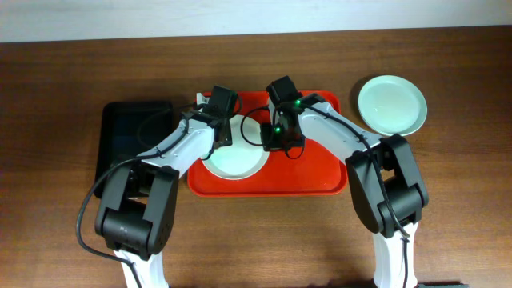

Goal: Clean dirty plates on tray and stack at the side
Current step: 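Scrub the white plate with the sponge in the left gripper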

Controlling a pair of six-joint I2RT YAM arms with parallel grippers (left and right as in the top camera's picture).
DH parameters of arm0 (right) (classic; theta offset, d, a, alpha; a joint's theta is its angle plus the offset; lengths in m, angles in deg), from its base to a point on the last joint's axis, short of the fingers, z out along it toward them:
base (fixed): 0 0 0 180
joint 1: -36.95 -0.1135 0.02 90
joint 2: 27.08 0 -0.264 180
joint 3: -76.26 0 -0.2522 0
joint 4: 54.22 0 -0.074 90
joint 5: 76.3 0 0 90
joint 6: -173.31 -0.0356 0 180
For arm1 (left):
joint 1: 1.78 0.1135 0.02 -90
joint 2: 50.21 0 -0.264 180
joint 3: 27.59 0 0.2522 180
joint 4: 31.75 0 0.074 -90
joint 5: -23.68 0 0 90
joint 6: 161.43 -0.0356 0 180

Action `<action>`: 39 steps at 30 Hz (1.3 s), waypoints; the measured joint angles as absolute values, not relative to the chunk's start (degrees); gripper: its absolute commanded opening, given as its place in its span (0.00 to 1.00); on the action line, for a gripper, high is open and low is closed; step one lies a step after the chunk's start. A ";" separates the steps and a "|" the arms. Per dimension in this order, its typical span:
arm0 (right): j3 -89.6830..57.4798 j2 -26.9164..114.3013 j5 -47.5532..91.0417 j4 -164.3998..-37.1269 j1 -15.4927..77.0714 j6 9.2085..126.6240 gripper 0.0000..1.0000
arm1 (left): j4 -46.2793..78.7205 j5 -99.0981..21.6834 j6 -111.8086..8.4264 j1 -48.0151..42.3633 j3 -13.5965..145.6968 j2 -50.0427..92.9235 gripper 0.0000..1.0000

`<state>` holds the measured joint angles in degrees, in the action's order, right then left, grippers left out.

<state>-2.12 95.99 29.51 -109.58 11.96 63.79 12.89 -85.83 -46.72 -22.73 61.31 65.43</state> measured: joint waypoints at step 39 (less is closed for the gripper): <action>-2.01 95.96 28.03 -110.39 11.70 64.33 0.04 | 25.06 -89.31 -46.72 -23.97 61.81 61.56 0.00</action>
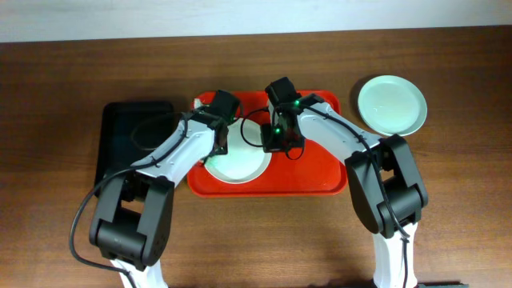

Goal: Clean dirty plates on tray and stack at the side

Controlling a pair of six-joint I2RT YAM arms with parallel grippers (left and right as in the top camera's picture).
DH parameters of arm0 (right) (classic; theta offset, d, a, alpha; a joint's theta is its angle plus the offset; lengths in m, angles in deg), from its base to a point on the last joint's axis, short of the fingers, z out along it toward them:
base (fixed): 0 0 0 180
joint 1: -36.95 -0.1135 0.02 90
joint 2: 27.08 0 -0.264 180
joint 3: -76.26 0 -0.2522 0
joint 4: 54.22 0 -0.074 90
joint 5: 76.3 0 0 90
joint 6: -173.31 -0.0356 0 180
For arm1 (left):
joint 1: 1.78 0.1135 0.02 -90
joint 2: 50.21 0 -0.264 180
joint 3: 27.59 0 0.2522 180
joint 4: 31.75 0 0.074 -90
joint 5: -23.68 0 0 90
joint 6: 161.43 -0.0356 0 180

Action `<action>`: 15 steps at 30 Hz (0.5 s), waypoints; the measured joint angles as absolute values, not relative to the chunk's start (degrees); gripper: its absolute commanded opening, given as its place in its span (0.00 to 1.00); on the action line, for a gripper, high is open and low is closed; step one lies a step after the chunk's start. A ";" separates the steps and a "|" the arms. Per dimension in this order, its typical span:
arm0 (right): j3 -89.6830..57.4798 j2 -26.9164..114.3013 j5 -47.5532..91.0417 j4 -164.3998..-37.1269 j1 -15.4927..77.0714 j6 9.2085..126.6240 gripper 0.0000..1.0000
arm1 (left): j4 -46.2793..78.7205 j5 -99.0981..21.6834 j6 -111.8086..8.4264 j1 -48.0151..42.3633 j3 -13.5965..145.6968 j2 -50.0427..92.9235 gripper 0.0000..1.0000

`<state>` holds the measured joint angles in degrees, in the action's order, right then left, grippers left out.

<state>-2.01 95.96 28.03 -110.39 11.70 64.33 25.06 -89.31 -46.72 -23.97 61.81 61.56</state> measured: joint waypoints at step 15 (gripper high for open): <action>5.20 95.83 20.73 -119.07 11.81 73.07 0.04 | 29.83 -77.35 -46.04 -2.66 67.25 50.30 0.00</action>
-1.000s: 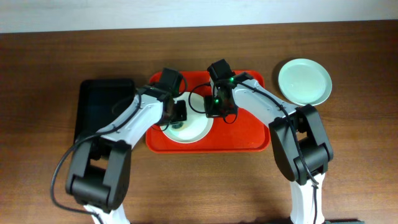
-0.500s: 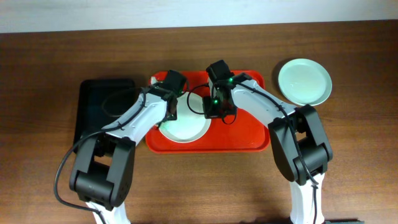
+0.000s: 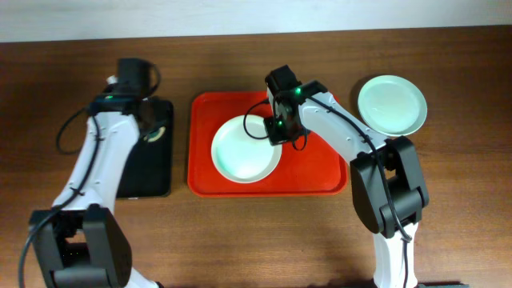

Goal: Clean dirty plates on tray and stack at the side

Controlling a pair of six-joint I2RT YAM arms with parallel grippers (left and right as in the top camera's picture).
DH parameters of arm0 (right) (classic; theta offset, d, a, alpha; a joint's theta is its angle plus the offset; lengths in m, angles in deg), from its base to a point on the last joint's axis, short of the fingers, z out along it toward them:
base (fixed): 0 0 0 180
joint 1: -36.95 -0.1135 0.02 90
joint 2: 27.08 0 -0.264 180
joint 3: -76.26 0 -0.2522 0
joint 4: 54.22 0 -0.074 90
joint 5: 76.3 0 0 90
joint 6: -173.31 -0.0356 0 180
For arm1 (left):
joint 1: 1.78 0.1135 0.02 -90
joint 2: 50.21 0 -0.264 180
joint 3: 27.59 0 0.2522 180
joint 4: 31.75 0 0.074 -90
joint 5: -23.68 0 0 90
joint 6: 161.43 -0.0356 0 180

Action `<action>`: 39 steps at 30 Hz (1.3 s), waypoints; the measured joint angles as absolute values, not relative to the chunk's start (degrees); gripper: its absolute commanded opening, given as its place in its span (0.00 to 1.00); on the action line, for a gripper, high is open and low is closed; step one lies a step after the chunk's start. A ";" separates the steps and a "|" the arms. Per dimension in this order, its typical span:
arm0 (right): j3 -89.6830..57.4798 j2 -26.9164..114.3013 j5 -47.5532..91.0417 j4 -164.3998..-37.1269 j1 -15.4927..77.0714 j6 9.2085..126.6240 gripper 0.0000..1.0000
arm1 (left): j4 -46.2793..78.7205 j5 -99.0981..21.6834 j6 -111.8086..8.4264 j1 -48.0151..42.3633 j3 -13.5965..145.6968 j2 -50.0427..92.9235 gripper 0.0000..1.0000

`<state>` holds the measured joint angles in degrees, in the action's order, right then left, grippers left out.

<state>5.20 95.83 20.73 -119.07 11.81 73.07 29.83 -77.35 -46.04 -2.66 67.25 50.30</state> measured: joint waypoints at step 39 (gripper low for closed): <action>20.91 94.19 -44.62 -127.75 -14.57 97.69 0.04 | 29.56 -71.54 -44.82 6.56 63.25 48.88 0.99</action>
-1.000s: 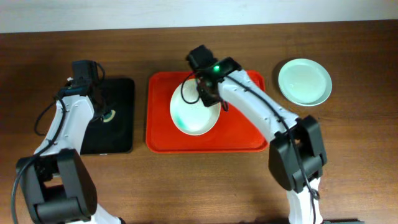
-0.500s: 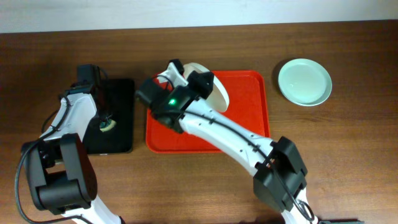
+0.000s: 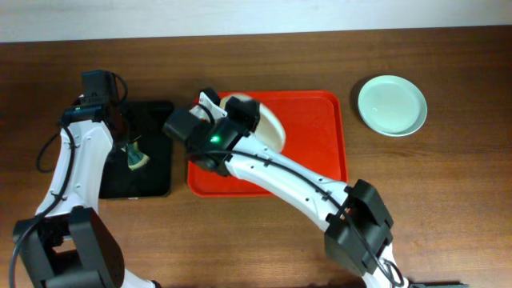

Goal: Clean dirty plates on tray and stack at the side

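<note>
A pale green plate (image 3: 270, 128) stands tilted over the left half of the red tray (image 3: 312, 160). My right gripper (image 3: 237, 112) reaches across the tray from the right and is shut on the plate's left rim. A second pale green plate (image 3: 392, 106) lies flat on the table at the right of the tray. My left gripper (image 3: 126, 144) hangs over the black tray (image 3: 156, 176) at the left, shut on a small greenish sponge (image 3: 135, 158) that hangs from its tips.
The right arm's links (image 3: 296, 180) cross the red tray's front edge diagonally. A small white object (image 3: 210, 99) shows at the red tray's top left corner. The brown wooden table (image 3: 448, 200) surrounds both trays.
My right gripper has gone from the plate's right rim to the tray's left side, and the plate is now tilted up in it. My left gripper with the sponge sits lower over the black tray.
Both grippers were at the plate in the red tray, the left on its left part, the right at its right rim. Then the left arm was over the black tray with the sponge. Now the right gripper holds the plate tilted at the tray's left.
</note>
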Controlling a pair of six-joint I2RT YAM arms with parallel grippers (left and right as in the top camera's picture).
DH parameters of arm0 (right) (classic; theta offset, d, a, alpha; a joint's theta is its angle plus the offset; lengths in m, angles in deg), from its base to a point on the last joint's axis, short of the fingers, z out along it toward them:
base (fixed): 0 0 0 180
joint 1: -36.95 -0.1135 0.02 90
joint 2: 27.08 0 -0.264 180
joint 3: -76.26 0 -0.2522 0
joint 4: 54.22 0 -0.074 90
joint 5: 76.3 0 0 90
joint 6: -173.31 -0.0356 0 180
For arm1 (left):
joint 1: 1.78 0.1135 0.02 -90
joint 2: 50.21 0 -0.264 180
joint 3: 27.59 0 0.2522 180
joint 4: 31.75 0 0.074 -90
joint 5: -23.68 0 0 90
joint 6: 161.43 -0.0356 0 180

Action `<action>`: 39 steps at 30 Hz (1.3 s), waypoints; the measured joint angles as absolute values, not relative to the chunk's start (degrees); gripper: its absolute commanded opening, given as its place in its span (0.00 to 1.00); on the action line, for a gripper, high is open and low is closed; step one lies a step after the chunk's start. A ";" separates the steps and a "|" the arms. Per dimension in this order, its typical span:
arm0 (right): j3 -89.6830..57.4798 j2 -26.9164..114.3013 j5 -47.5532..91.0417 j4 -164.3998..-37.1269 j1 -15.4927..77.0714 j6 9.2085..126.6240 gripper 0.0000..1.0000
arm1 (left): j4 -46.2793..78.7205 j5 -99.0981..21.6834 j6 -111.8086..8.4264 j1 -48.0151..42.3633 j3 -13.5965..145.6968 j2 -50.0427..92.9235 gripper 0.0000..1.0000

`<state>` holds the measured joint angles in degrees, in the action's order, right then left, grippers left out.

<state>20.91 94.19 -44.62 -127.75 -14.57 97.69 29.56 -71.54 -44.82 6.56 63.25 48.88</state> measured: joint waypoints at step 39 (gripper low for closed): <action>-0.29 92.88 36.29 -111.83 64.13 71.11 0.99 | 29.61 -71.21 -44.82 6.56 63.25 48.88 0.99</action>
